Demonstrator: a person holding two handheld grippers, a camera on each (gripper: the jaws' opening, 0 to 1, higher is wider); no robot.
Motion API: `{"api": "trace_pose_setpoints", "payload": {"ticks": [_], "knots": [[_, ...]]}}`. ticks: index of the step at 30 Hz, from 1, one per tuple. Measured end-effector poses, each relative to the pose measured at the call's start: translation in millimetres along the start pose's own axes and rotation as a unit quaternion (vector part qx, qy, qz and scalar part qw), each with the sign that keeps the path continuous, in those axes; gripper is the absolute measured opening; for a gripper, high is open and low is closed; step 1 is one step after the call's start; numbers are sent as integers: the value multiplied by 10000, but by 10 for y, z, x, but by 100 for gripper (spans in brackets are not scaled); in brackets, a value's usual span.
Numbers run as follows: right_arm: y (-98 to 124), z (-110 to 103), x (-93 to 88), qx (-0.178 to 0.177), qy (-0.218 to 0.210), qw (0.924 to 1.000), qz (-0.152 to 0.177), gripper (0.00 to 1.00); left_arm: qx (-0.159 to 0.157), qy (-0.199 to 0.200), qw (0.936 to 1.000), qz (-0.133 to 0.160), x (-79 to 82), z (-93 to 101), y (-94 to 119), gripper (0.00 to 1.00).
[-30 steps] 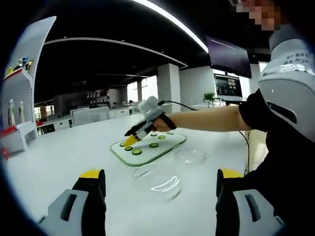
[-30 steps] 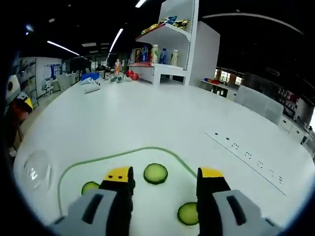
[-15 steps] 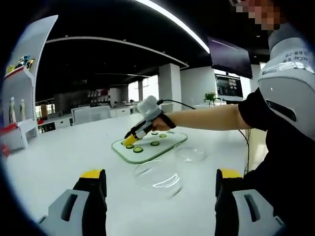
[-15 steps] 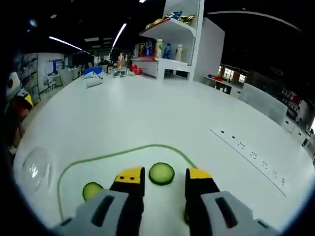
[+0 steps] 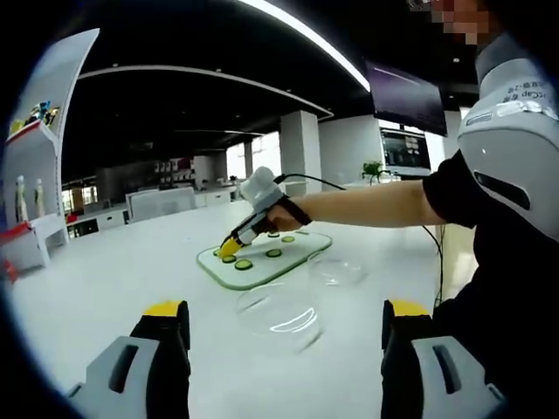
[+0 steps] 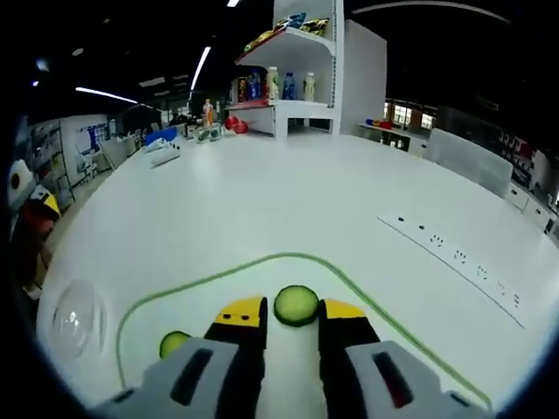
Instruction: Open the petri dish lid, add cucumber slices into the petri dish, and close the lid
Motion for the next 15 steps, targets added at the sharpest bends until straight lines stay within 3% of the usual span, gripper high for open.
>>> {"api": "trace_pose_setpoints", "payload": {"ticks": [15], "knots": [[34,-54,19,-194,197,9996,-81,16,1,-78,10000,-39,-10,26,25,90]]}}
Point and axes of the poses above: the point that each gripper's makers call its tool centre point, and the gripper's own axes: y roughly backward along the fingers, z roughly to its right, x roughly out of its top, the point moved 3 cm from there along y, roughly backward along the fingers, and after that the axes turned 5 degrees about x, right-handed, at the moved point
